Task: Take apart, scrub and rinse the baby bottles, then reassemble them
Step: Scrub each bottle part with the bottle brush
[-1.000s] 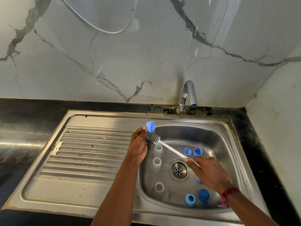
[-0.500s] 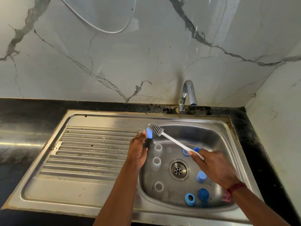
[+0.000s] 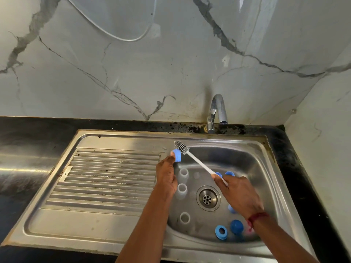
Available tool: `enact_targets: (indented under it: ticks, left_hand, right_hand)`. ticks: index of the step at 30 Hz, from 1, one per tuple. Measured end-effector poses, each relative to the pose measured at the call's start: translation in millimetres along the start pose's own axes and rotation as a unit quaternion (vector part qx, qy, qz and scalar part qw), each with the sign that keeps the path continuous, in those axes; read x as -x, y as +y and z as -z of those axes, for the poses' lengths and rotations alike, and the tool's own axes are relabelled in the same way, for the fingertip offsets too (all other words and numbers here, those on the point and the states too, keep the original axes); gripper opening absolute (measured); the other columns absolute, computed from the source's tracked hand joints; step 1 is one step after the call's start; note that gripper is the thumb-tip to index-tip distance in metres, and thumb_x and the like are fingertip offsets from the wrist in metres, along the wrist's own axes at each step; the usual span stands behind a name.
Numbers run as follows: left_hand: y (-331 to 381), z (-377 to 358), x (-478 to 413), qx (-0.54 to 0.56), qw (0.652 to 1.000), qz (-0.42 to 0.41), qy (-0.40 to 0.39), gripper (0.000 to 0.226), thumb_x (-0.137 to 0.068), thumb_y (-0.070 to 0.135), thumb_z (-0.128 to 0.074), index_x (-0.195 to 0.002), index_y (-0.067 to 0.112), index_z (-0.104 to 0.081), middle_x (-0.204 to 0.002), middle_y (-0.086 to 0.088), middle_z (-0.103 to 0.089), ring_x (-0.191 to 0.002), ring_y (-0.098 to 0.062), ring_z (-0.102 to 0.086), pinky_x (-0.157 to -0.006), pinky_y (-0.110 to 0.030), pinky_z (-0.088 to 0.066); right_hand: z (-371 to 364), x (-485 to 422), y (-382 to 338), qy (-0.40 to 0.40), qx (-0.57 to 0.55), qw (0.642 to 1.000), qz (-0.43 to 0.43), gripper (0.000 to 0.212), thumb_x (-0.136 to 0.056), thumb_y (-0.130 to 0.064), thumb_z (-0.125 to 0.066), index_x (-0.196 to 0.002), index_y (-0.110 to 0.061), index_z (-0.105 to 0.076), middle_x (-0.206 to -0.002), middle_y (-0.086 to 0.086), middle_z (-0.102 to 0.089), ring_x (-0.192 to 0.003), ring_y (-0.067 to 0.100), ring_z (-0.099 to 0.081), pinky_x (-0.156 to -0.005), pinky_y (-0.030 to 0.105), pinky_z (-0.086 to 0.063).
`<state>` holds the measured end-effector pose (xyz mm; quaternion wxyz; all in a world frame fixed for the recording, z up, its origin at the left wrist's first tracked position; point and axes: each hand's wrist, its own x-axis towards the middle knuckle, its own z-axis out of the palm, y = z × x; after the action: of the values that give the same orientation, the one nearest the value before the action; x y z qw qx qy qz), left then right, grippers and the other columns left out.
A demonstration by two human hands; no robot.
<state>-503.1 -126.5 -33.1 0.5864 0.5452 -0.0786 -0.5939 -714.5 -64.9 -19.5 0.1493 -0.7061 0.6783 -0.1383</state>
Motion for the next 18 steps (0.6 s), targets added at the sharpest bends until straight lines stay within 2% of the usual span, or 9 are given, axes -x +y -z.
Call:
enact_targets:
  ticks: [3, 5, 7, 8, 10, 12, 15, 18]
  left_hand:
    - [0.9, 0.0, 2.2, -0.007, 1.000, -0.010, 0.016, 0.016, -0.092, 0.016, -0.069, -0.101, 0.003, -0.069, -0.080, -0.003, -0.067, -0.073, -0.013, -0.060, -0.056, -0.020, -0.052]
    - [6.1, 1.2, 0.6, -0.022, 0.999, -0.017, 0.024, 0.011, -0.093, 0.015, -0.067, -0.093, 0.004, -0.068, -0.079, -0.004, -0.066, -0.072, -0.013, -0.060, -0.048, -0.014, -0.050]
    - [9.7, 4.0, -5.2, -0.053, 0.997, -0.041, 0.039, 0.013, -0.095, 0.015, -0.066, -0.094, 0.002, -0.066, -0.080, -0.005, -0.066, -0.073, -0.012, -0.060, -0.047, -0.011, -0.048]
    - [10.5, 4.5, -7.0, -0.077, 0.994, -0.057, 0.043, 0.015, -0.095, 0.016, -0.065, -0.096, 0.001, -0.065, -0.080, -0.005, -0.065, -0.073, -0.012, -0.060, -0.048, -0.010, -0.047]
    - [7.6, 6.9, -11.7, -0.134, 0.985, -0.095, 0.046, 0.018, -0.096, 0.019, -0.064, -0.093, 0.002, -0.064, -0.080, -0.005, -0.064, -0.072, -0.012, -0.059, -0.053, -0.010, -0.047]
    - [4.8, 11.7, -15.9, -0.219, 0.963, -0.149, 0.041, 0.023, -0.095, 0.023, -0.066, -0.092, 0.001, -0.061, -0.087, -0.010, -0.064, -0.080, -0.020, -0.060, -0.065, -0.018, -0.047]
    - [9.4, 15.9, -14.7, -0.307, 0.928, -0.212, 0.017, 0.021, -0.093, 0.022, -0.068, -0.086, 0.009, -0.053, -0.097, -0.015, -0.058, -0.083, -0.023, -0.056, -0.078, -0.032, -0.047]
    - [18.0, 17.8, -12.0, -0.358, 0.898, -0.255, -0.006, 0.031, -0.096, 0.016, -0.065, -0.072, 0.024, -0.046, -0.102, -0.014, -0.048, -0.087, -0.025, -0.052, -0.083, -0.040, -0.046]
  right_hand:
    - [-5.1, -6.1, -0.8, 0.019, 0.014, 1.000, -0.003, 0.063, -0.088, -0.073, -0.015, -0.064, -0.024, -0.046, -0.055, -0.004, -0.050, -0.052, 0.008, -0.053, -0.049, 0.021, -0.043]
    - [-4.9, 0.6, 1.7, 0.005, 0.020, 1.000, -0.002, 0.056, -0.091, -0.070, -0.019, -0.069, -0.026, -0.046, -0.055, -0.006, -0.051, -0.050, 0.006, -0.053, -0.051, 0.020, -0.047]
    - [-3.1, 7.2, 2.3, -0.004, 0.034, 0.999, 0.019, 0.053, -0.091, -0.069, -0.018, -0.073, -0.029, -0.047, -0.051, -0.007, -0.051, -0.046, 0.003, -0.055, -0.052, 0.020, -0.051]
    - [-2.2, 8.8, 2.0, -0.005, 0.042, 0.999, 0.028, 0.054, -0.090, -0.070, -0.015, -0.074, -0.030, -0.048, -0.050, -0.007, -0.050, -0.046, 0.003, -0.054, -0.052, 0.019, -0.050]
    - [-1.5, 10.0, 0.3, 0.001, 0.055, 0.998, 0.035, 0.052, -0.090, -0.070, -0.016, -0.074, -0.031, -0.047, -0.050, -0.008, -0.047, -0.046, 0.003, -0.050, -0.047, 0.015, -0.040]
    - [-0.2, 8.9, -1.4, -0.002, 0.051, 0.998, 0.025, 0.047, -0.093, -0.067, -0.022, -0.074, -0.030, -0.044, -0.051, -0.008, -0.046, -0.046, 0.003, -0.047, -0.047, 0.013, -0.032]
    - [1.6, 4.3, -0.2, -0.016, 0.028, 0.999, 0.003, 0.049, -0.094, -0.066, -0.025, -0.070, -0.028, -0.042, -0.057, -0.007, -0.049, -0.049, 0.005, -0.052, -0.052, 0.019, -0.047]
    - [0.4, -1.0, 2.1, -0.008, 0.018, 1.000, -0.006, 0.053, -0.093, -0.068, -0.027, -0.063, -0.027, -0.041, -0.060, -0.005, -0.048, -0.053, 0.010, -0.050, -0.052, 0.024, -0.045]
